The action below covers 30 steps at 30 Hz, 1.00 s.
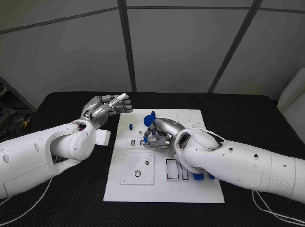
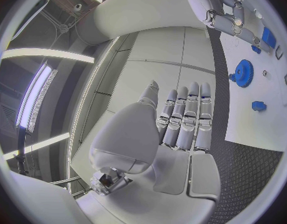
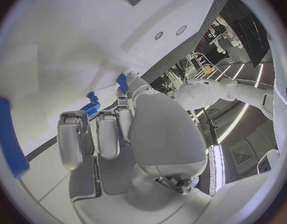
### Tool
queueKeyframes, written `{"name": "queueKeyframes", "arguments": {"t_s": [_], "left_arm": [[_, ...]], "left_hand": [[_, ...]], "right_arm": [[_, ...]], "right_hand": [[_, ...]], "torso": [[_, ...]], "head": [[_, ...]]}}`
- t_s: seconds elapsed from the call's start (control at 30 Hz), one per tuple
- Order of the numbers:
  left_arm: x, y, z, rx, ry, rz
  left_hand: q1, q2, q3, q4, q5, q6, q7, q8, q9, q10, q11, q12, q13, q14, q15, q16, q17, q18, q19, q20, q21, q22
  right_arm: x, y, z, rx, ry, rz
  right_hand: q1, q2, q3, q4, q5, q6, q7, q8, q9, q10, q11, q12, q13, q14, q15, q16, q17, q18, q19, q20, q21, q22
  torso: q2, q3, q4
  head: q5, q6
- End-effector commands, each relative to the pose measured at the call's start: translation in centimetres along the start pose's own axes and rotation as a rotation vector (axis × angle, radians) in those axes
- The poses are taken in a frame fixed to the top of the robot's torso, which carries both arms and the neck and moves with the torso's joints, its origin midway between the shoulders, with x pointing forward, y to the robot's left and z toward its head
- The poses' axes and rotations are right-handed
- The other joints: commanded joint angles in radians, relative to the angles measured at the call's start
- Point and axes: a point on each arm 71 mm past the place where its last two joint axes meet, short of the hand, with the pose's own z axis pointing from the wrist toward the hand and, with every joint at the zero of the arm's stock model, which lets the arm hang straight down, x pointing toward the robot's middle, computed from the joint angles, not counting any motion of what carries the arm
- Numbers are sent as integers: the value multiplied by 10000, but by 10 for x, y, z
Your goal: Assemble the parts on the task board
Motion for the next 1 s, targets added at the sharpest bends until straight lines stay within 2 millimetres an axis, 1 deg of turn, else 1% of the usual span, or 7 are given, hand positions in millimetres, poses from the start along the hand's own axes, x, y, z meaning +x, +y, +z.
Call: {"name": "queueKeyframes", "arguments": {"t_s": [0.03, 0.33, 1.0], "left_arm": [[1, -2, 0, 81, 112, -63], [1, -1, 1, 76, 105, -60], [0, -1, 1, 77, 95, -55]], "left_hand": [[-35, 39, -51, -20, -40, 66, -15, -37, -14, 68, 7, -33, -5, 37, 50, -62, -8, -121, 0, 48, -34, -12], [-35, 39, -51, -20, -40, 66, -15, -37, -14, 68, 7, -33, -5, 37, 50, -62, -8, -121, 0, 48, -34, -12], [-35, 39, -51, -20, -40, 66, -15, -37, -14, 68, 7, -33, -5, 37, 50, -62, -8, -121, 0, 48, -34, -12]], "right_arm": [[4, -3, -1, 150, 339, -185], [5, -4, -1, 295, 502, -333], [5, -5, -2, 353, 578, -422]], "right_hand": [[-109, -8, -24, -53, 60, 86, -49, 11, 282, -77, 19, -57, 477, 654, -28, -36, 1010, -75, 1055, -66, 32, 2632], [-229, -55, -66, -59, 59, -17, -3, -102, 290, -133, 58, -151, 412, 640, -1, -73, 957, -75, 1055, -45, 32, 2632], [-414, -174, -129, -68, 44, -296, 108, -338, 285, -248, 149, -344, 277, 622, 70, -126, 890, -75, 1055, 17, 32, 2632]], "torso": [[2, 2, 3], [1, -1, 6], [3, -4, 2]], "head": [[-3, -9], [-12, -50], [-22, -69]]}}
